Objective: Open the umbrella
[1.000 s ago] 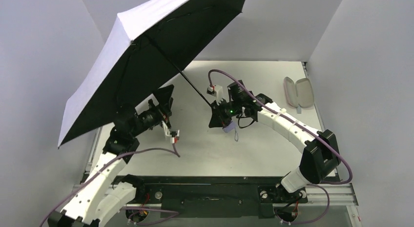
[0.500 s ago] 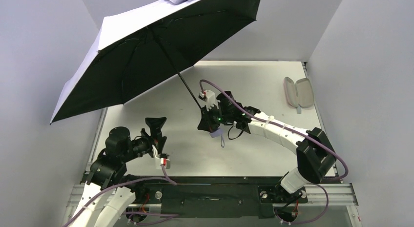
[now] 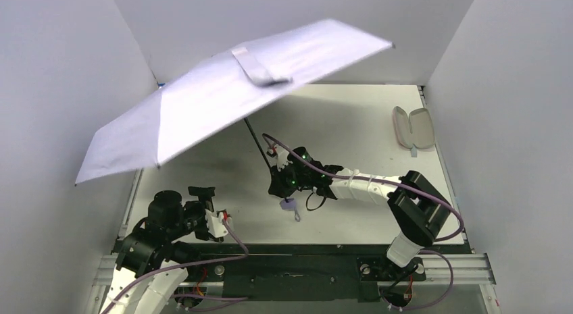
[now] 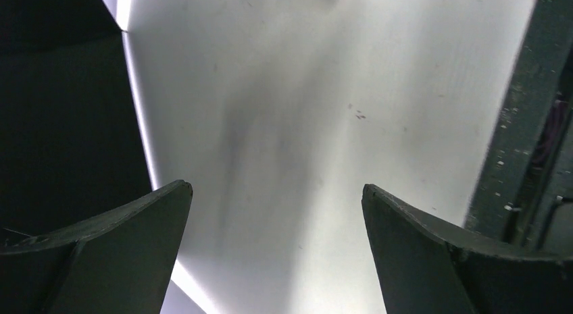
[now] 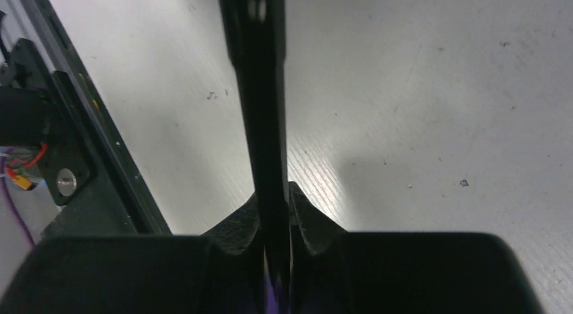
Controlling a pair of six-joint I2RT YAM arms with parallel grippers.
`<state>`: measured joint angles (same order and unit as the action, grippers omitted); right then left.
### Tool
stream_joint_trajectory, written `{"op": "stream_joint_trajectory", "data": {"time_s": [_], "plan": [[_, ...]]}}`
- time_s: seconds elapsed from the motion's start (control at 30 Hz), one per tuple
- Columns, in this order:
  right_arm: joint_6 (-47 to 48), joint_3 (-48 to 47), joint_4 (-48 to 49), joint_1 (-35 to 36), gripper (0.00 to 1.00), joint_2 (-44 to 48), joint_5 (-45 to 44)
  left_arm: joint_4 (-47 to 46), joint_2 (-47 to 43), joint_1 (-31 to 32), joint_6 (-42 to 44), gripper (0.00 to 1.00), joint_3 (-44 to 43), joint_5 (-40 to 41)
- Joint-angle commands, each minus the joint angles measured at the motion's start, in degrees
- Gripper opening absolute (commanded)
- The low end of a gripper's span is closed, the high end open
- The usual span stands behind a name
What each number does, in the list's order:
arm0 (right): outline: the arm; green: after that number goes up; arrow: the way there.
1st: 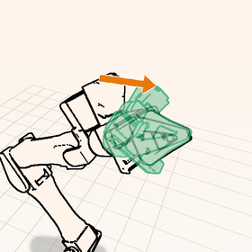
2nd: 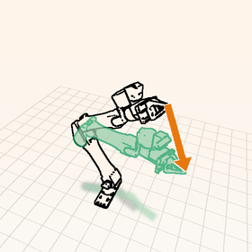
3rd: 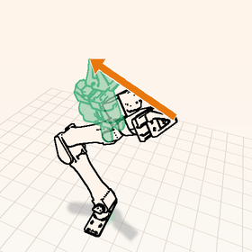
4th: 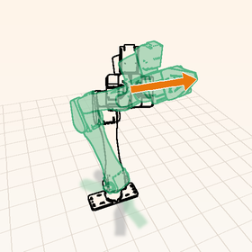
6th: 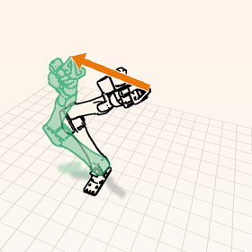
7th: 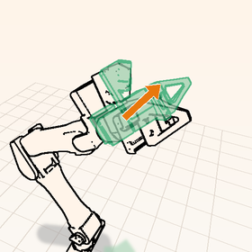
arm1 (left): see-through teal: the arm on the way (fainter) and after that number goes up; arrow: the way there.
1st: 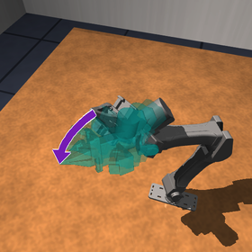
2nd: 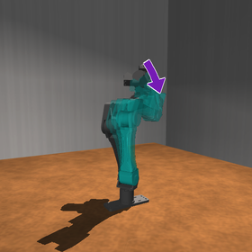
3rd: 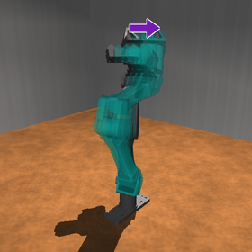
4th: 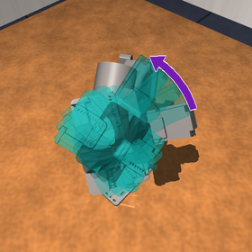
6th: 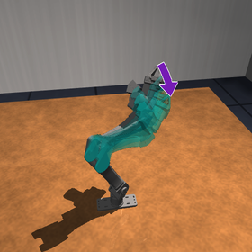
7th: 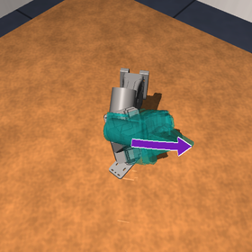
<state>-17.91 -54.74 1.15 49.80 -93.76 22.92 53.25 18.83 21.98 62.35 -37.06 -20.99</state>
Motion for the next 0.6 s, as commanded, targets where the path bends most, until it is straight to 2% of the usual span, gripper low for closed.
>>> {"op": "stream_joint_trajectory", "data": {"time_s": [0.0,0.1,0.43,0.57], "plan": [[0.9,1.7,5.2,0.2,0.1,-1.0,-2.2,7.6,-1.8,0.2,-5.7,0.97,1.2,4.2],[1.4,4.1,5.6,0.3,0.14,-1.3,-2.8,8.8,-1.8,0.2,-7.5,0.97,2.7,7.6],[3.3,5.7,3.6,0.6,0.6,2.2,-4.6,8.4,2.4,0.2,-8.6,0.97,4.0,16.7],[6.3,5.0,0.1,0.5,0.71,5.1,-5.1,6.8,5.7,0.2,-10.3,0.97,4.3,20.1]]}}
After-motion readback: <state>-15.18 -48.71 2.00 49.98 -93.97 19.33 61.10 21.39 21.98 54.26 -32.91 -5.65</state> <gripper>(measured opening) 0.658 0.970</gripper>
